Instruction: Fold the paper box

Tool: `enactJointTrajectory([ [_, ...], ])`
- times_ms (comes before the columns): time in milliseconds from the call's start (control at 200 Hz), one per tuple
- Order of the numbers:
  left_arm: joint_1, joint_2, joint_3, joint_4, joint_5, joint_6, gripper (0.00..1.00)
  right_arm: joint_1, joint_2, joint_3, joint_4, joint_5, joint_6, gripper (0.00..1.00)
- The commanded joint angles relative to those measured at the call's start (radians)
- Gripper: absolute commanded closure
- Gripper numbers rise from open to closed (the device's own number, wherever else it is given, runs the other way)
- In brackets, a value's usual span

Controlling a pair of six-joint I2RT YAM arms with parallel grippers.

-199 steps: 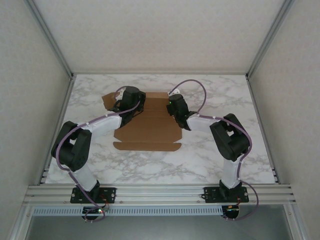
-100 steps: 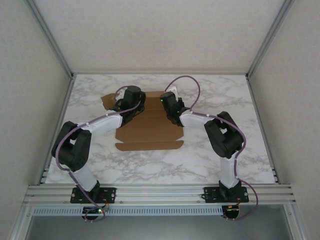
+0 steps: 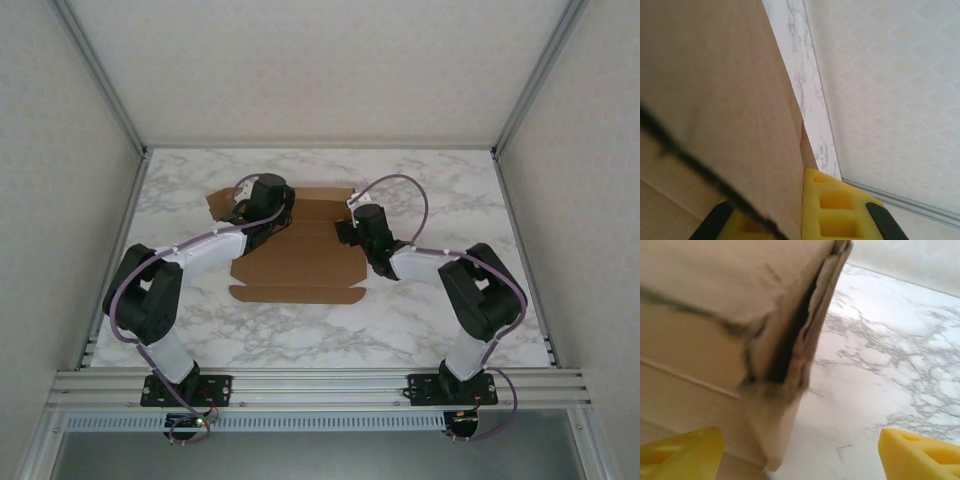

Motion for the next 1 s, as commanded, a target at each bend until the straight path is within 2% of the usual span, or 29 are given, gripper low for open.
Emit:
enactJointTrajectory([
  [0, -0.019, 0.039, -0.049, -0.197, 0.031, 0.032, 1.00, -0.053, -0.104, -0.071, 0.171, -0.201, 0.006, 0.19],
  [130, -0.019, 0.043, -0.042, -0.198, 0.024, 0.033, 1.00, -0.101, -0.169, -0.124, 0.214, -0.300, 0.026, 0.19],
  [240, -0.018, 0.046, -0.033, -0.199, 0.025, 0.033, 1.00, -0.160, -0.177, -0.204, 0.325, -0.312, 0.125, 0.22],
  [325, -0.019, 0.047, -0.029, -0.196, 0.030, 0.032, 1.00, -0.170, -0.142, -0.223, 0.376, -0.314, 0.134, 0.26],
  [411, -0.019, 0.048, -0.024, -0.195, 0.035, 0.033, 1.00, -0.163, -0.073, -0.278, 0.565, -0.381, 0.098, 0.25],
  [466, -0.019, 0.050, -0.025, -0.191, 0.039, 0.031, 1.00, -0.148, -0.035, -0.288, 0.600, -0.376, 0.081, 0.24],
  [581, -0.018, 0.052, -0.028, -0.187, 0.045, 0.030, 1.00, -0.115, 0.023, -0.244, 0.555, -0.340, 0.044, 0.24],
  [711, -0.019, 0.053, -0.030, -0.186, 0.047, 0.029, 1.00, -0.084, 0.058, -0.144, 0.428, -0.201, 0.003, 0.25],
  [846, -0.018, 0.051, -0.024, -0.186, 0.053, 0.029, 1.00, -0.060, 0.098, -0.033, 0.275, -0.085, -0.020, 0.32],
  [996, -0.018, 0.046, -0.021, -0.188, 0.055, 0.027, 1.00, -0.038, 0.125, 0.034, 0.182, -0.044, -0.045, 0.39],
])
